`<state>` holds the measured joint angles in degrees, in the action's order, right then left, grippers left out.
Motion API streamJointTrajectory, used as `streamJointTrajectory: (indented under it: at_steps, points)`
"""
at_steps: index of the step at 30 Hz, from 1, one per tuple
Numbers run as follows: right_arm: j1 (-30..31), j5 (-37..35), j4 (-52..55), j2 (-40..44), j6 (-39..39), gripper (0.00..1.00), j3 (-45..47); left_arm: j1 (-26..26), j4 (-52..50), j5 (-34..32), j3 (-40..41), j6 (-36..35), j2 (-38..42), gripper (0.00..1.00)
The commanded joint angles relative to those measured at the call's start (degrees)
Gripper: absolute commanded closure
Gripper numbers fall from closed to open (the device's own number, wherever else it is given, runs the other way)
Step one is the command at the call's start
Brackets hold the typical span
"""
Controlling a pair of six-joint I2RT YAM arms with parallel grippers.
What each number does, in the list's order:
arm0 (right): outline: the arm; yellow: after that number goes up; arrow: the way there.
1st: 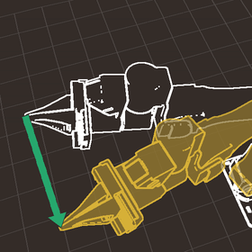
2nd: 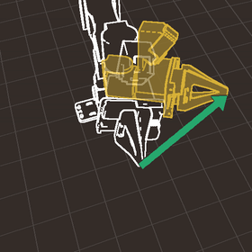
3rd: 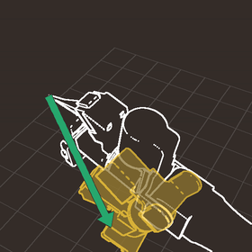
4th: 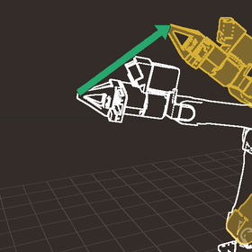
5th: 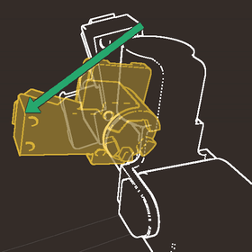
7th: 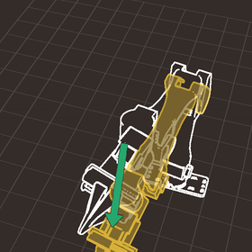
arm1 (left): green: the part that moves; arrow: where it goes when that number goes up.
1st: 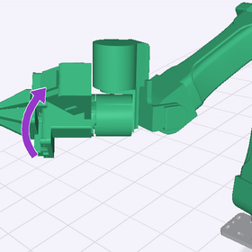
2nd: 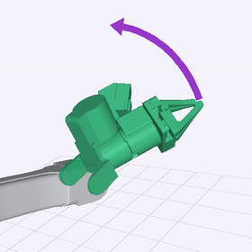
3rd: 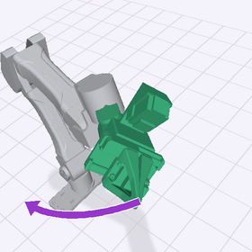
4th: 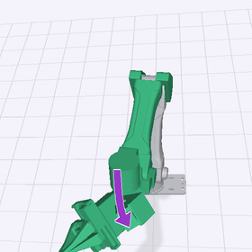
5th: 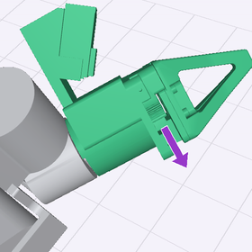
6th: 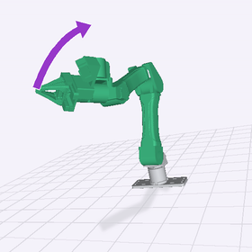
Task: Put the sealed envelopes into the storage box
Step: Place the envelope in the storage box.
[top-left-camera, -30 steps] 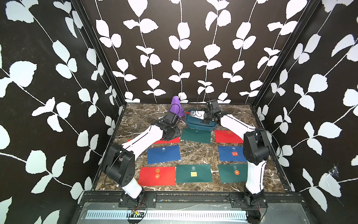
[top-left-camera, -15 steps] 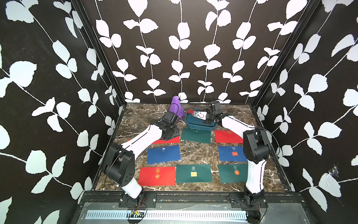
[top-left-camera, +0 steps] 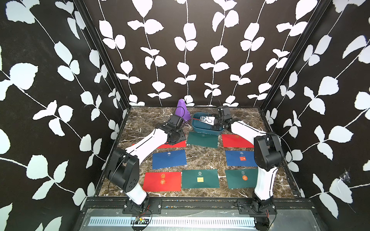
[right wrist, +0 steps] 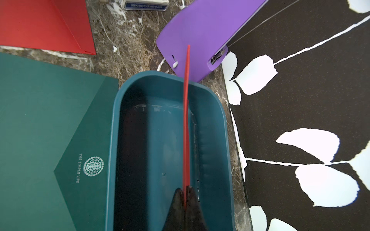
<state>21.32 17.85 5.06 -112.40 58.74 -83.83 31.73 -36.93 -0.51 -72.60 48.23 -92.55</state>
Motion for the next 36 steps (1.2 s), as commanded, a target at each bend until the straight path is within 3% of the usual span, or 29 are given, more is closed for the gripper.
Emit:
streamJointTrajectory:
  at_steps: [1, 17, 25, 36]
  points:
    - [-0.3, 1.0, -0.5, 2.0, 0.8, 1.0, 0.9, -0.1, -0.3, -0.1, -0.8, 0.4, 1.9, 0.49]
    - [-0.8, 2.3, -1.4, -4.4, 5.3, 1.0, -2.5, -0.2, -2.0, -1.0, -2.7, -0.9, 1.6, 0.49]
    - [-1.5, 1.5, -3.9, -5.7, 3.9, 1.0, -1.6, -0.2, -2.3, -1.0, -3.5, -1.3, 1.4, 0.49]
    - [-1.5, -0.4, -4.5, -0.8, 2.3, 0.75, 2.2, -0.2, -2.1, -0.9, -3.0, -1.5, 2.6, 0.49]
